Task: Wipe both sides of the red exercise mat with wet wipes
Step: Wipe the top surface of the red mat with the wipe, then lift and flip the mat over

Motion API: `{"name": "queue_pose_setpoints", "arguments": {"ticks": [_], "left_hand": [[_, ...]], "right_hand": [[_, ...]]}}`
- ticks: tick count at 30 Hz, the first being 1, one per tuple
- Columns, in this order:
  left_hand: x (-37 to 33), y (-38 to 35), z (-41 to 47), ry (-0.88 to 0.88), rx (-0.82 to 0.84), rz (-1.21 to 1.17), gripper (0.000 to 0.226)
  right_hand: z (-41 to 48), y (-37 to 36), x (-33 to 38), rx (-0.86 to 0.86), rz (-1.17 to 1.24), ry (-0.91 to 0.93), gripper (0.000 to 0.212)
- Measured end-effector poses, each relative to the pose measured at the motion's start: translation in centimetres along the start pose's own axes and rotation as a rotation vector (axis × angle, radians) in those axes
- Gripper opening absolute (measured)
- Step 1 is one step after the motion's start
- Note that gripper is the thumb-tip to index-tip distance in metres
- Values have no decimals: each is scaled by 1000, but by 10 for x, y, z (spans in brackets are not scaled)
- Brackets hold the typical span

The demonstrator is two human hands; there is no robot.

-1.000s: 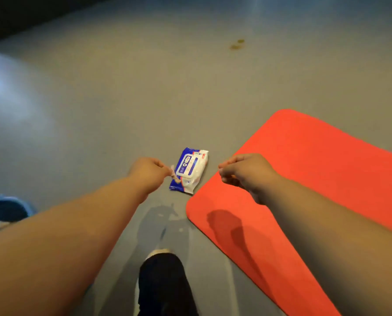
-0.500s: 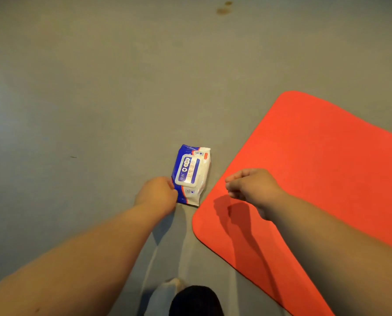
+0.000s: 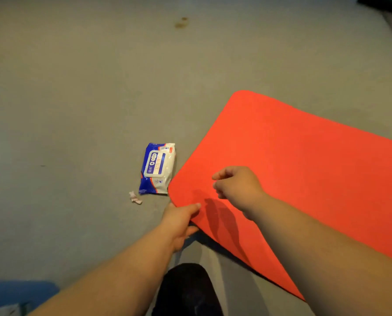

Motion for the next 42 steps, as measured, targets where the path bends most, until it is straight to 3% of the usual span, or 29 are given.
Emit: {"name": "queue_pose_setpoints", "arguments": {"ticks": [3,6,10,15,20,24,26,30,32,35,40,42], "left_hand": [[-27,-63,-48,-182,66,348,29],[-68,-121,-103,-457,38,768,69],[-95,-169,-189,-727,-111,1209,79],[-82,-250,-315,-1076,-224,1587,71],[-33,-307,-405,-1272,-273,1707,69],[1,-319,-424,-1375,-103,1302,55],[23,-317,-404,-1316,-33,1147,44],[83,-330,-327,-1080,16,1269,65],[86,-339,-298,-1048,-40,1305,71],[73,-367,-287,-1188,-146,1587,75],[13,-417,-329,-1447,-155,1807,68],[-14,-416,-344,-1518,-197,1846,66]], "right_hand": [[-14,74,30,-145,-164,91,30],[-48,150,97,-279,-474,318,57],[-121,191,169,-198,-993,577,79],[-213,248,209,-180,-1285,625,54],[-304,304,218,-243,-1608,397,21],[-359,344,202,-317,-1508,323,27],[-382,379,176,-454,-1361,297,30],[-410,449,82,-724,-873,165,31],[-399,456,30,-560,-859,-9,25],[-372,440,-23,-191,-950,-270,32],[-308,420,-10,-230,-926,-176,78],[-287,404,3,-278,-935,-139,84]]}}
Point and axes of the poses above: each hand's wrist, its own z-axis towards the middle knuckle, its own y-axis out of the back of the hand, x = y × z, the point moved 10 cm from there along z, towards the middle knuckle, and after that the axes turned 12 degrees about y, right-handed, at the moved point
